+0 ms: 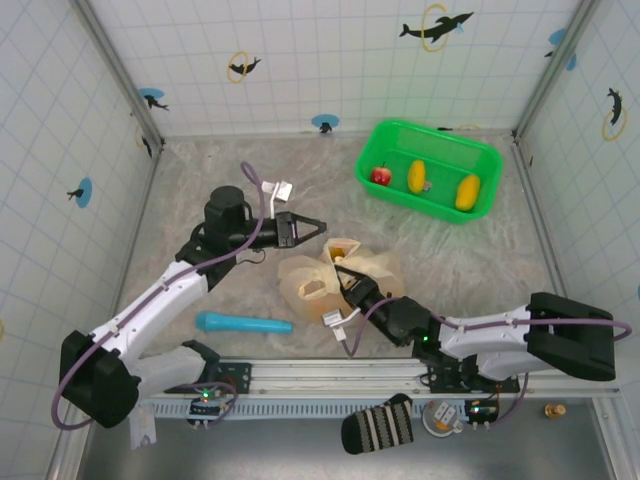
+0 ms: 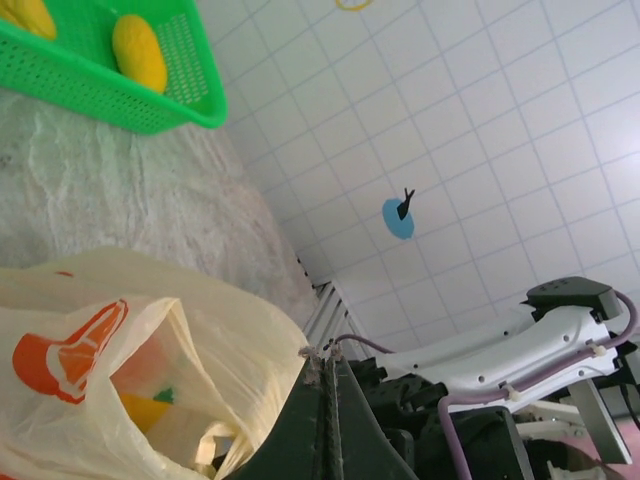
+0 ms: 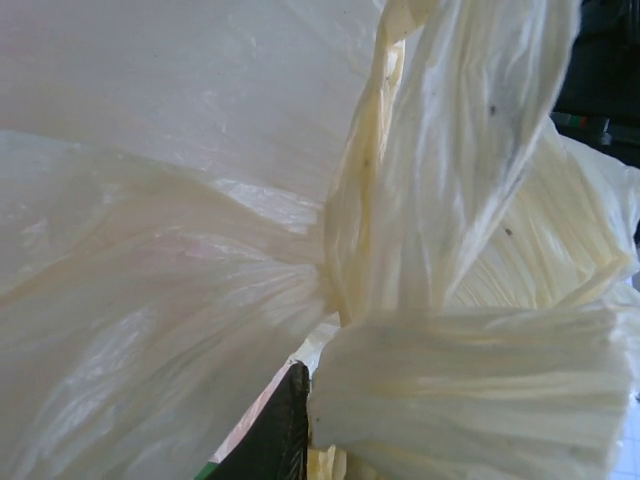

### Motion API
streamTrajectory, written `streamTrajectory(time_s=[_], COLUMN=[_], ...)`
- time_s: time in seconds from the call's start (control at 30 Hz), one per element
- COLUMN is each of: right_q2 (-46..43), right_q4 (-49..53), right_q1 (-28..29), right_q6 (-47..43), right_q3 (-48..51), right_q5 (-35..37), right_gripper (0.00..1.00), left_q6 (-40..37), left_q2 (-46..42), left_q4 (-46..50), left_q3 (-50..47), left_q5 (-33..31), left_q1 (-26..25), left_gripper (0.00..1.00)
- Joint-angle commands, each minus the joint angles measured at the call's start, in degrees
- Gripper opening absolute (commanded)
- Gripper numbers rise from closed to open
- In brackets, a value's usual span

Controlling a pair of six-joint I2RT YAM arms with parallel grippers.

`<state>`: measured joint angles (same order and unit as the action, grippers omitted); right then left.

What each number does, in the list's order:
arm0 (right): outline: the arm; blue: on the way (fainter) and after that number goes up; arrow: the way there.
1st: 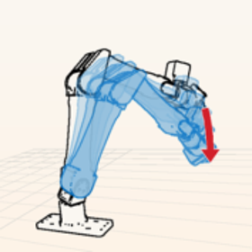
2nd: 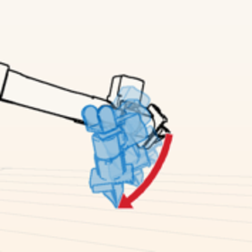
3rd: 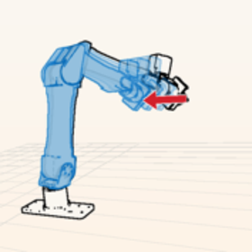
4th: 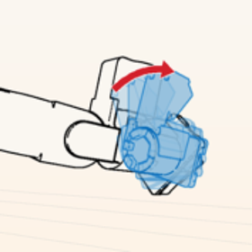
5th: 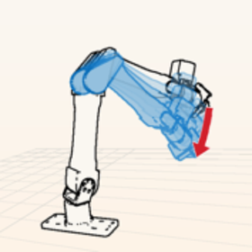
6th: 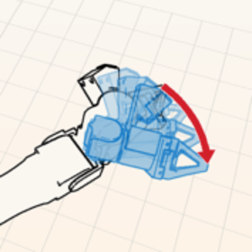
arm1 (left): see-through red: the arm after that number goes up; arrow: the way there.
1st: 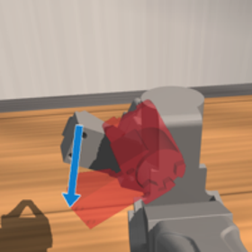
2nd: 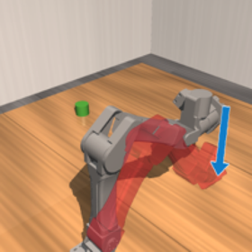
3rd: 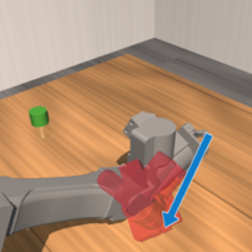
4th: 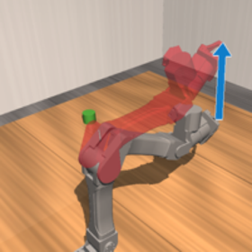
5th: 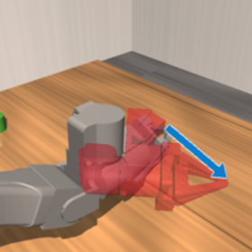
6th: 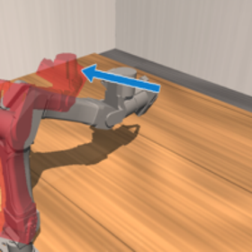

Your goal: Place the fake fruits into the plastic bag and tie a complex knot

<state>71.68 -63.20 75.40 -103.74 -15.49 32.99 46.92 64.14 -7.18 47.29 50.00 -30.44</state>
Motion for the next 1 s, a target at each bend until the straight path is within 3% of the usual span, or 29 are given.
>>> streamTrajectory(time_s=[0.0, 0.07, 0.1, 0.13, 0.4, 0.73, 0.97], right_q2=[-1.58, -1.55, -1.35, -1.11, 1.01, 0.73, 1.05], right_q4=[-0.7, -1.11, -1.51, -1.94, -4.86, -4.22, -4.6], right_q1=[0.41, 0.45, 0.45, 0.46, 0.46, 0.46, 0.14], right_q6=[1.38, 0.61, 0.01, -0.62, -3.74, -4.52, -4.71], right_q3=[0.06, 0.16, 0.27, 0.26, -0.42, -0.73, -0.47], right_q5=[0.64, 0.62, 0.62, 0.68, -0.36, -0.53, -0.75], right_gripper=[0.09, 0.06, 0.05, 0.04, 0.0, 0.0, 0.0], left_q6=[-2.36, -4.34, -4.46, -4.46, -9.16, -8.62, -3.54], left_q2=[0.32, 1.19, 1.41, 1.74, 6.58, 8.89, 9.29], left_q4=[1.97, 6.55, 7.21, 7.27, 14.23, 15.75, 8.23], left_q3=[-0.35, 0.52, 0.3, 0.07, 3.54, 3.26, 1.38], left_q5=[-1.87, -3.09, -3.23, -2.78, -2.4, 0.37, 5.51], left_q1=[0.07, -0.05, -0.15, -0.68, -5.03, -4.98, -5.78], left_gripper=[0.0, 0.0, 0.11, 0.16, 0.36, 0.39, 0.24])
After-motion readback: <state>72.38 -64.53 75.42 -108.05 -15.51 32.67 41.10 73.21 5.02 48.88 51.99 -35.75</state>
